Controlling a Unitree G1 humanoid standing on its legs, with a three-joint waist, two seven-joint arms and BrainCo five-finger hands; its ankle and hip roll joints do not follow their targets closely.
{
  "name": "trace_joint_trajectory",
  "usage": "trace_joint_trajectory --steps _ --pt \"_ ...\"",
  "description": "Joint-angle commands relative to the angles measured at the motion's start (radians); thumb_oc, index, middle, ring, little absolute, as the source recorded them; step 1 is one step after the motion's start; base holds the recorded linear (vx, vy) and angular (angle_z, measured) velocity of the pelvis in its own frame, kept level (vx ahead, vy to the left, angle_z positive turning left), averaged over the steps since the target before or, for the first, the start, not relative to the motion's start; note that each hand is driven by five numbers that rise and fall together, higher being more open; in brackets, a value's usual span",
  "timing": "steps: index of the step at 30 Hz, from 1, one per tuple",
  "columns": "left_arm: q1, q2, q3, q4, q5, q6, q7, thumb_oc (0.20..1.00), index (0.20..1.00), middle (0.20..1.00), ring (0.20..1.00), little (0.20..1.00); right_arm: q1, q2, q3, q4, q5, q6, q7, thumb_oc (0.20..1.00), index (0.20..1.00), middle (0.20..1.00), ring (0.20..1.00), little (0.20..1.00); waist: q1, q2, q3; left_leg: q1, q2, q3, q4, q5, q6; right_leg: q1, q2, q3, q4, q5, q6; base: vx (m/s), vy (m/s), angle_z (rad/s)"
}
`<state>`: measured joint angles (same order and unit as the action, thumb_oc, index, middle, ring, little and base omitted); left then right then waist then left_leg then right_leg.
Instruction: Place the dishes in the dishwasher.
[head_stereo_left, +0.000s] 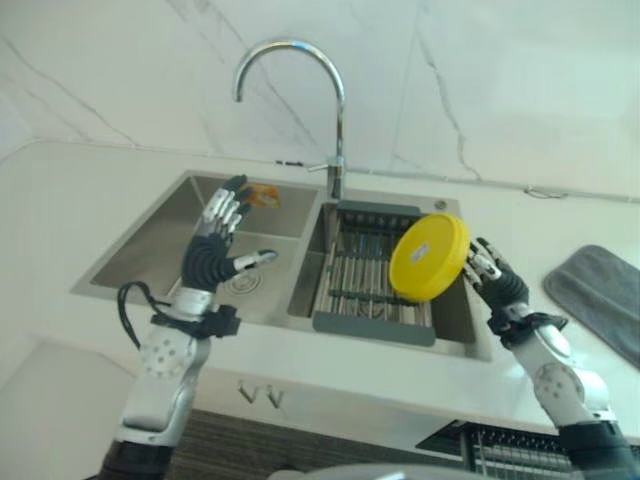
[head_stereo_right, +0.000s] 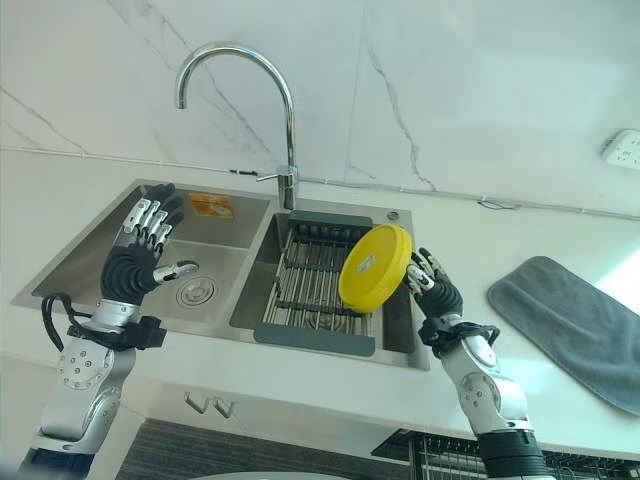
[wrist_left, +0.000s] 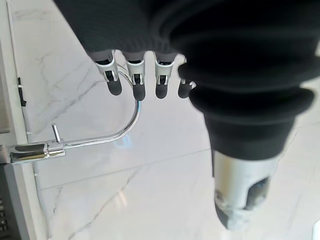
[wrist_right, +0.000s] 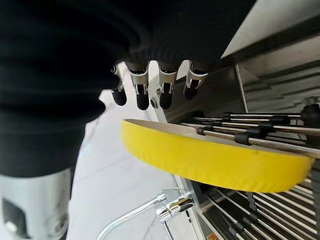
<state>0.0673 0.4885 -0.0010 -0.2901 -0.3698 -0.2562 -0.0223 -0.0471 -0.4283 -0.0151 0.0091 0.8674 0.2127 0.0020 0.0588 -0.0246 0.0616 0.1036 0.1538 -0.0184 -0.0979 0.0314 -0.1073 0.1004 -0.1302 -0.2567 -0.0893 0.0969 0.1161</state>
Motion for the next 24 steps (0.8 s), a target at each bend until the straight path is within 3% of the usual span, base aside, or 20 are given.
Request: trace_joint_trajectory --steps 1,24 --pt "-0.070 0.050 0.007 0.011 0.024 -0.020 0.010 1.000 1.000 1.000 1.000 1.000 -0.119 -0.006 -0.022 0.001 0.042 -0.019 0.002 1.000 1.000 1.000 1.000 1.000 0.013 -0.008 -0.007 0.032 0.024 0.108 0.011 -0.078 0.004 0.046 -0.066 -0.021 0.002 -0.088 0.041 0.00 0.000 0.00" --pt "-0.065 0.060 0.003 0.014 0.012 -0.002 0.007 1.000 1.000 1.000 1.000 1.000 -0.140 -0.002 -0.010 0.023 0.098 0.001 -0.019 1.000 1.000 1.000 1.000 1.000 0.027 -0.008 -0.002 0.034 0.016 0.101 0.011 -0.080 0.008 0.055 -0.067 -0.027 0.002 -0.088 0.042 0.00 0.000 0.00"
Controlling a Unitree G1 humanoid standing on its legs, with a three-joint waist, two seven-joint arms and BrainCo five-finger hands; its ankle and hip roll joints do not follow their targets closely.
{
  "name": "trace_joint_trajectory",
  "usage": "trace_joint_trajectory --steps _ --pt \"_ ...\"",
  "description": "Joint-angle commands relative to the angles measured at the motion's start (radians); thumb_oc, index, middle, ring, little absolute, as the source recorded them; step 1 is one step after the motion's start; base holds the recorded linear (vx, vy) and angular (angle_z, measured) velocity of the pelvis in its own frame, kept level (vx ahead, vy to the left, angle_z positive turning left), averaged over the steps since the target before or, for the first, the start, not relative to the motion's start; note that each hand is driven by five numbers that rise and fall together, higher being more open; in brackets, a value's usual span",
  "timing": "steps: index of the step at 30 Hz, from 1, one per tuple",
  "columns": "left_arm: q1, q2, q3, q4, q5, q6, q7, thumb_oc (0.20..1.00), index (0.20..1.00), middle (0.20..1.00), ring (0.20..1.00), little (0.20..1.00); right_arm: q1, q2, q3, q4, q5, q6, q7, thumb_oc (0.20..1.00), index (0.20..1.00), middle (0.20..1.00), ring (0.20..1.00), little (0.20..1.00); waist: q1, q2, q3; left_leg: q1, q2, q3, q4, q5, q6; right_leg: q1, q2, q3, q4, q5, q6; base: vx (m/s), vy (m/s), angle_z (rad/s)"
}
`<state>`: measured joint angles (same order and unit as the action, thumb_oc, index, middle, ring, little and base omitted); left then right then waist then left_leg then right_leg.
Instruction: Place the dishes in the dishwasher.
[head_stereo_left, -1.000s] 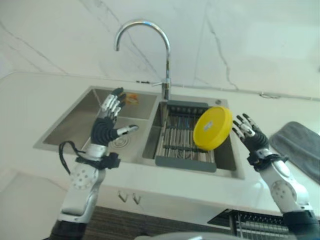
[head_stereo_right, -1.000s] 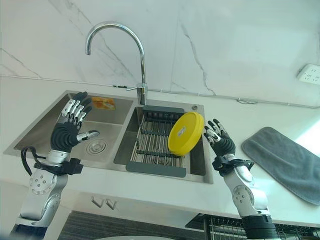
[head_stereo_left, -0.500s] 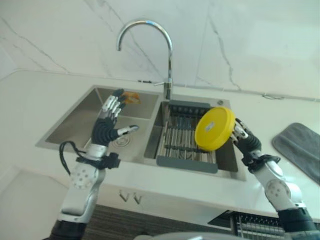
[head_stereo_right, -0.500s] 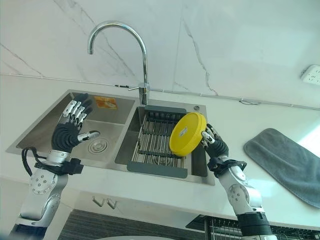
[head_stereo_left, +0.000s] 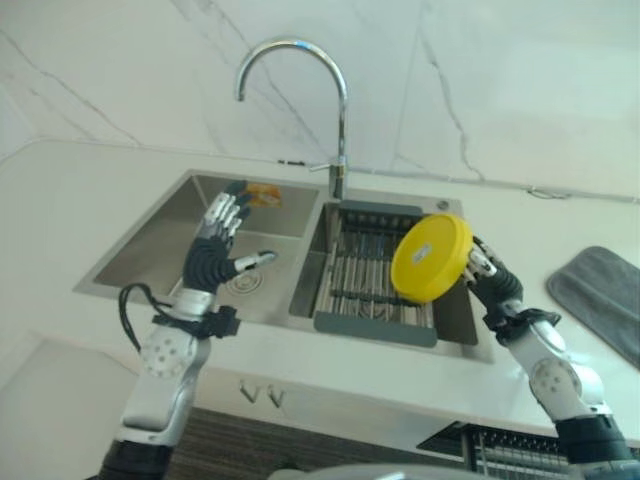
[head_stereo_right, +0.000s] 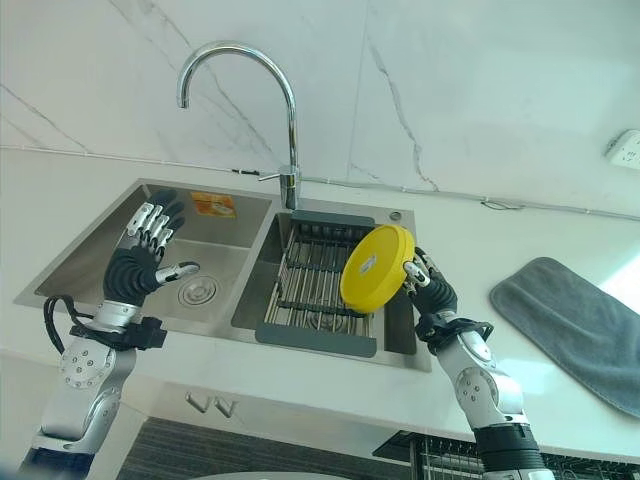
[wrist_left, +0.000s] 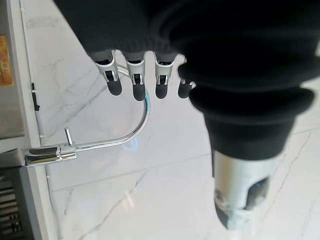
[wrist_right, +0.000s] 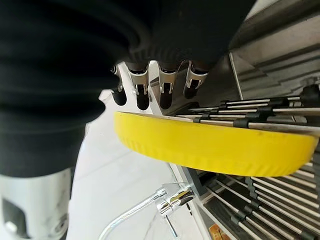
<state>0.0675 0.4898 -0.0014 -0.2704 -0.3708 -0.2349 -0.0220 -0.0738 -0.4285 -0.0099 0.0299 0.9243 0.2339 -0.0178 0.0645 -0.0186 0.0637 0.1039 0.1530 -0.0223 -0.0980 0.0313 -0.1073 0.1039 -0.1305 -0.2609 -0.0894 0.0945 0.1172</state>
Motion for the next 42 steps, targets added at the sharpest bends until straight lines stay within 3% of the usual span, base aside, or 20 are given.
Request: trace_joint_trajectory --steps 1,21,30,42 --pt "-0.064 0.058 0.002 -0.007 0.012 -0.022 0.006 1.000 1.000 1.000 1.000 1.000 -0.114 -0.001 -0.013 0.005 0.046 -0.018 0.001 1.000 1.000 1.000 1.000 1.000 0.023 -0.014 -0.004 0.034 0.016 0.104 0.011 -0.080 0.008 0.051 -0.067 -0.023 0.002 -0.086 0.040 0.00 0.000 0.00" --pt "-0.092 0.075 -0.023 0.004 0.006 -0.002 0.013 1.000 1.000 1.000 1.000 1.000 -0.167 -0.035 0.014 0.067 0.062 0.010 0.000 1.000 1.000 1.000 1.000 1.000 0.036 -0.019 -0.007 0.036 0.013 0.102 0.011 -0.080 0.009 0.057 -0.067 -0.028 0.002 -0.088 0.040 0.00 0.000 0.00" --pt "-0.113 0.076 -0.039 0.014 0.010 0.016 0.029 1.000 1.000 1.000 1.000 1.000 -0.212 -0.058 0.024 0.096 -0.015 0.019 -0.040 1.000 1.000 1.000 1.000 1.000 0.042 -0.021 -0.006 0.034 0.013 0.097 0.011 -0.080 0.007 0.057 -0.067 -0.030 0.002 -0.088 0.039 -0.02 0.006 0.06" --pt "-0.134 0.080 -0.050 0.027 0.006 0.035 0.048 1.000 1.000 1.000 1.000 1.000 -0.270 -0.102 0.035 0.156 -0.080 0.081 -0.087 1.000 1.000 1.000 1.000 1.000 0.049 -0.026 -0.002 0.032 0.012 0.095 0.011 -0.080 0.005 0.060 -0.068 -0.033 0.002 -0.089 0.040 -0.01 0.004 0.00"
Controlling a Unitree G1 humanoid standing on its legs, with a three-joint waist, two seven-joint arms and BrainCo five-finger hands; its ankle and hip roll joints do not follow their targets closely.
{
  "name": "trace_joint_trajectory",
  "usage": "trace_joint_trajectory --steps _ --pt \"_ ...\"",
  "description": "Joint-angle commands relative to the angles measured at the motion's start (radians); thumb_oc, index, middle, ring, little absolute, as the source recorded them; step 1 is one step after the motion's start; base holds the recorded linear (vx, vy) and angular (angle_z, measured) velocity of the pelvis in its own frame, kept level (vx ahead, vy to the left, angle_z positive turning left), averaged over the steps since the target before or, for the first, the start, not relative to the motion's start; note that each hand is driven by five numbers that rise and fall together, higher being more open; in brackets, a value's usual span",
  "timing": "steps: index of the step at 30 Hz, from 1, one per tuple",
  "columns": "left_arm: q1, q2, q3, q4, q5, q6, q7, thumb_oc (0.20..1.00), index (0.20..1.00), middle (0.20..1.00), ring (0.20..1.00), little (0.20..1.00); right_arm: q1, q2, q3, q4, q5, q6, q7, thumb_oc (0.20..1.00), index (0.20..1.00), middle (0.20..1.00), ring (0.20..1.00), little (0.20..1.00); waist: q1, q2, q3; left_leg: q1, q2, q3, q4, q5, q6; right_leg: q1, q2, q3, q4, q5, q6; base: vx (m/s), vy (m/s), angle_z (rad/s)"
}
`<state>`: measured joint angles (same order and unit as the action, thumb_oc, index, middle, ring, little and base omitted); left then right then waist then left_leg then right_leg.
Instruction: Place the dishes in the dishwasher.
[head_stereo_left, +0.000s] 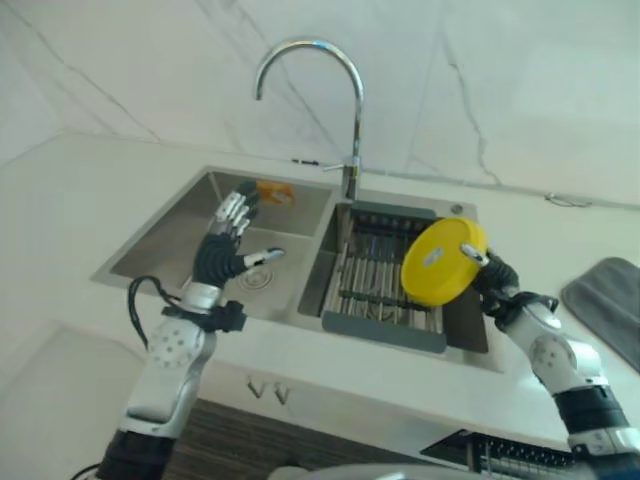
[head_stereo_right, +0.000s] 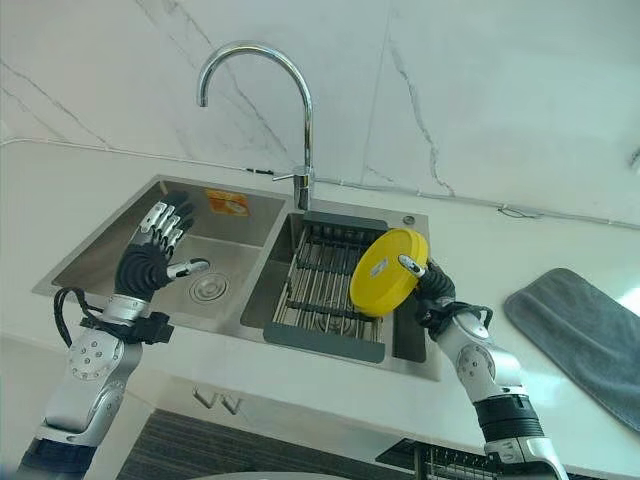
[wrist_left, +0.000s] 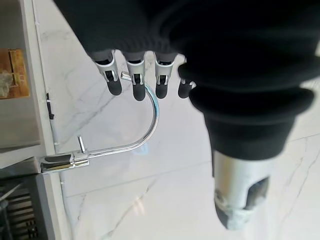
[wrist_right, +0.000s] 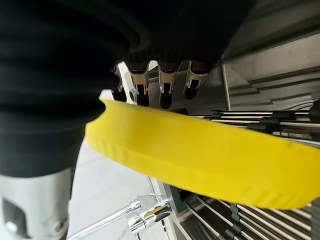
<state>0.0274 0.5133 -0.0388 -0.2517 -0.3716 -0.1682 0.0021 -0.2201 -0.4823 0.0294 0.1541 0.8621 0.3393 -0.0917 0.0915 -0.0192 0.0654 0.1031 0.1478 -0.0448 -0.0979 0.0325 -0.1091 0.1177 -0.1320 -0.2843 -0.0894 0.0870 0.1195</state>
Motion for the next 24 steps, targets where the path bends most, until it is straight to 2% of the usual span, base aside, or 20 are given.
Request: trace_joint_trajectory --steps 1,8,17,18,19,21,24 --pt "-0.096 0.059 -0.014 0.010 0.005 -0.029 0.025 1.000 1.000 1.000 1.000 1.000 -0.133 -0.050 0.000 0.044 -0.020 -0.017 -0.019 1.000 1.000 1.000 1.000 1.000 0.024 -0.026 -0.004 0.034 0.018 0.116 0.011 -0.081 0.007 0.047 -0.066 -0.011 0.002 -0.081 0.037 0.00 0.000 0.00" --pt "-0.104 0.060 -0.018 0.016 0.000 -0.017 0.031 1.000 1.000 1.000 1.000 1.000 -0.164 -0.068 0.011 0.102 -0.023 0.024 -0.023 1.000 1.000 1.000 1.000 1.000 0.031 -0.027 -0.002 0.034 0.018 0.113 0.011 -0.080 0.005 0.051 -0.066 -0.016 0.002 -0.082 0.036 0.00 0.000 0.00" --pt "-0.120 0.065 -0.032 0.027 -0.005 -0.005 0.038 1.000 1.000 1.000 1.000 1.000 -0.204 -0.077 0.039 0.165 -0.033 0.035 -0.022 1.000 1.000 1.000 1.000 1.000 0.040 -0.030 -0.003 0.034 0.017 0.109 0.011 -0.079 0.004 0.055 -0.066 -0.020 0.002 -0.083 0.036 0.00 0.000 0.00" --pt "-0.121 0.067 -0.032 0.025 -0.007 -0.003 0.037 1.000 1.000 1.000 1.000 1.000 -0.209 -0.079 0.042 0.171 -0.050 0.034 -0.014 0.677 0.677 0.677 0.677 0.677 0.042 -0.030 -0.003 0.033 0.017 0.108 0.011 -0.079 0.004 0.055 -0.066 -0.021 0.002 -0.083 0.036 0.00 0.000 0.00" --pt "-0.123 0.069 -0.032 0.023 -0.011 0.002 0.035 1.000 1.000 1.000 1.000 1.000 -0.215 -0.084 0.047 0.178 -0.081 0.039 -0.014 0.200 0.200 0.200 0.200 0.200 0.043 -0.030 -0.003 0.033 0.016 0.107 0.011 -0.079 0.004 0.055 -0.066 -0.021 0.002 -0.083 0.036 0.00 0.000 0.00" --pt "-0.124 0.071 -0.034 0.024 -0.012 0.006 0.034 1.000 1.000 1.000 1.000 1.000 -0.225 -0.092 0.057 0.189 -0.123 0.039 -0.010 0.200 0.200 0.200 0.200 0.200 0.044 -0.030 -0.003 0.032 0.016 0.107 0.011 -0.079 0.003 0.055 -0.067 -0.021 0.002 -0.082 0.037 0.00 0.000 0.00" --pt "-0.125 0.071 -0.041 0.032 -0.013 0.007 0.034 1.000 1.000 1.000 1.000 1.000 -0.244 -0.090 0.067 0.195 -0.080 0.022 -0.005 0.200 0.200 0.200 0.200 0.200 0.046 -0.029 -0.004 0.031 0.016 0.107 0.011 -0.078 0.003 0.054 -0.066 -0.019 0.002 -0.083 0.036 0.00 0.000 0.00"
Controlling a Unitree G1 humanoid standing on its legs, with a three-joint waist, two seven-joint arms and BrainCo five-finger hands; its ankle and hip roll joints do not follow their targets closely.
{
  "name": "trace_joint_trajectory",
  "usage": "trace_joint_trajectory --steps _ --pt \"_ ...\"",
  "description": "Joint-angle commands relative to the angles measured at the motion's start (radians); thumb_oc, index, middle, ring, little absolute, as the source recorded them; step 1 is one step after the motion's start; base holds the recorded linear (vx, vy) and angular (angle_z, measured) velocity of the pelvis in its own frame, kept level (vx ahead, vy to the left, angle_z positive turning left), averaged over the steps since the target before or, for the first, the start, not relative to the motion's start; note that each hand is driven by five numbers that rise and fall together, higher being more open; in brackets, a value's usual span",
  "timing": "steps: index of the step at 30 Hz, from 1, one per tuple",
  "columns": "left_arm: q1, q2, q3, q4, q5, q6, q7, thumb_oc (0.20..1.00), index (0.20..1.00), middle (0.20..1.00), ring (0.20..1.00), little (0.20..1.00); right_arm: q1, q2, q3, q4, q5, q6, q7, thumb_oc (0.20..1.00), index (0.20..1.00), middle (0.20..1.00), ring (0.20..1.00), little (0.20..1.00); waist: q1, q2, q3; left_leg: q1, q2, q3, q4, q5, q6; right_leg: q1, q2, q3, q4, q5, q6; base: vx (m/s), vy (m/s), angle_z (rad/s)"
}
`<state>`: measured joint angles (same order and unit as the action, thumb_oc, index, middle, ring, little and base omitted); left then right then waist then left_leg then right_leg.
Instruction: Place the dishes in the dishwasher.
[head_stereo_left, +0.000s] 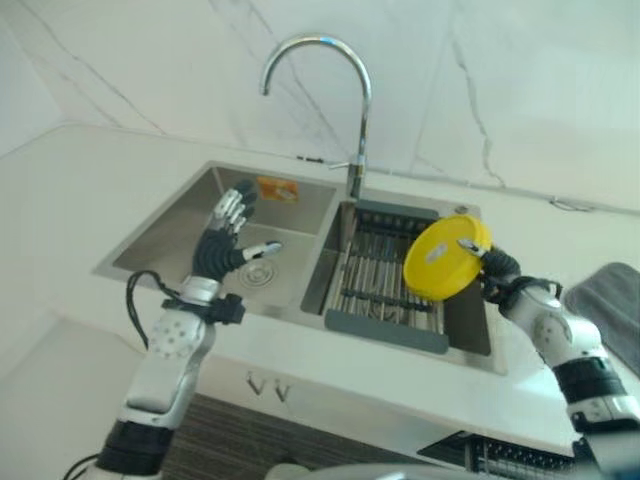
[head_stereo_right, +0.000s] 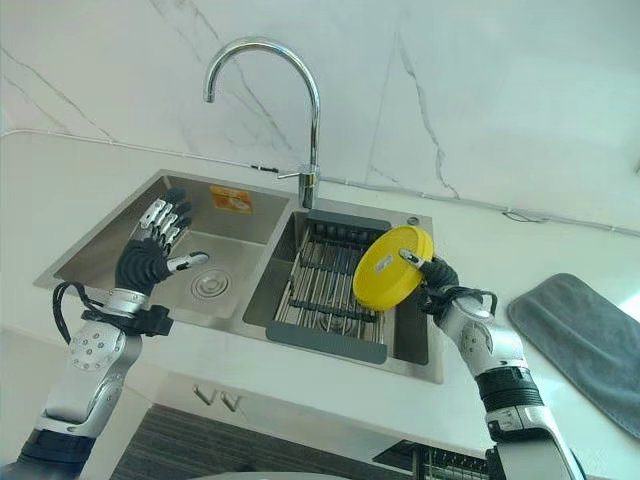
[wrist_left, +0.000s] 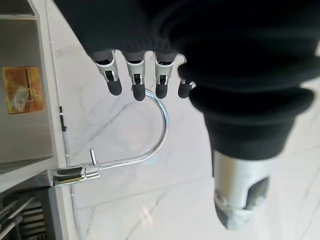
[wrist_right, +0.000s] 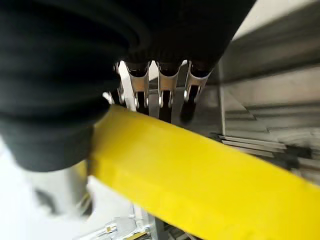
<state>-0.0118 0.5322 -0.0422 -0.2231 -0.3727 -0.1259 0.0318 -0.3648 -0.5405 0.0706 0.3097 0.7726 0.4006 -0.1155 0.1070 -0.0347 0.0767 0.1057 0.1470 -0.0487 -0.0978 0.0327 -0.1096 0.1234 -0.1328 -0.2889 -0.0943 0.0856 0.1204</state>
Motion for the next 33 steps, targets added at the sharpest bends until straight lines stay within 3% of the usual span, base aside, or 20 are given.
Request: trace_joint_trajectory --steps 1,11,17,21,33 --pt "-0.086 0.050 -0.039 0.004 -0.013 -0.035 0.001 1.000 1.000 1.000 1.000 1.000 -0.097 -0.025 0.027 0.036 0.010 -0.043 0.025 0.200 0.200 0.200 0.200 0.200 0.031 -0.013 -0.015 0.028 0.017 0.110 0.011 -0.078 0.004 0.048 -0.066 -0.014 0.007 -0.081 0.035 0.00 0.000 0.00" --pt "-0.067 0.047 -0.042 0.009 -0.018 -0.032 -0.021 1.000 1.000 1.000 1.000 1.000 -0.055 -0.024 0.068 0.020 -0.032 -0.037 0.180 0.200 0.200 0.200 0.200 0.200 0.035 -0.015 -0.014 0.027 0.019 0.111 0.011 -0.074 0.002 0.048 -0.065 -0.019 0.007 -0.082 0.037 0.00 0.000 0.00" --pt "-0.053 0.038 -0.051 0.018 -0.017 -0.045 -0.035 1.000 1.000 1.000 1.000 1.000 -0.040 0.008 0.039 0.000 0.054 -0.118 0.144 0.200 0.200 0.200 0.200 0.200 0.033 -0.010 -0.012 0.028 0.020 0.112 0.011 -0.075 0.003 0.048 -0.060 -0.017 0.007 -0.083 0.034 0.00 0.000 0.00" --pt "-0.041 0.035 -0.049 0.013 -0.015 -0.047 -0.040 1.000 1.000 1.000 1.000 1.000 -0.021 0.030 0.027 -0.031 0.064 -0.139 0.130 0.200 0.200 0.200 0.200 0.200 0.031 -0.006 -0.013 0.027 0.023 0.113 0.011 -0.073 0.003 0.045 -0.058 -0.015 0.007 -0.083 0.032 0.00 -0.011 0.00" --pt "0.037 0.031 0.013 -0.011 -0.017 -0.075 -0.058 1.000 1.000 1.000 1.000 1.000 0.126 0.089 -0.079 -0.255 0.162 -0.236 0.126 0.200 0.200 0.200 0.200 0.200 -0.016 0.017 -0.017 0.023 0.066 0.153 0.011 -0.042 -0.013 0.022 -0.016 0.016 0.007 -0.094 0.008 0.01 -0.138 -0.01"
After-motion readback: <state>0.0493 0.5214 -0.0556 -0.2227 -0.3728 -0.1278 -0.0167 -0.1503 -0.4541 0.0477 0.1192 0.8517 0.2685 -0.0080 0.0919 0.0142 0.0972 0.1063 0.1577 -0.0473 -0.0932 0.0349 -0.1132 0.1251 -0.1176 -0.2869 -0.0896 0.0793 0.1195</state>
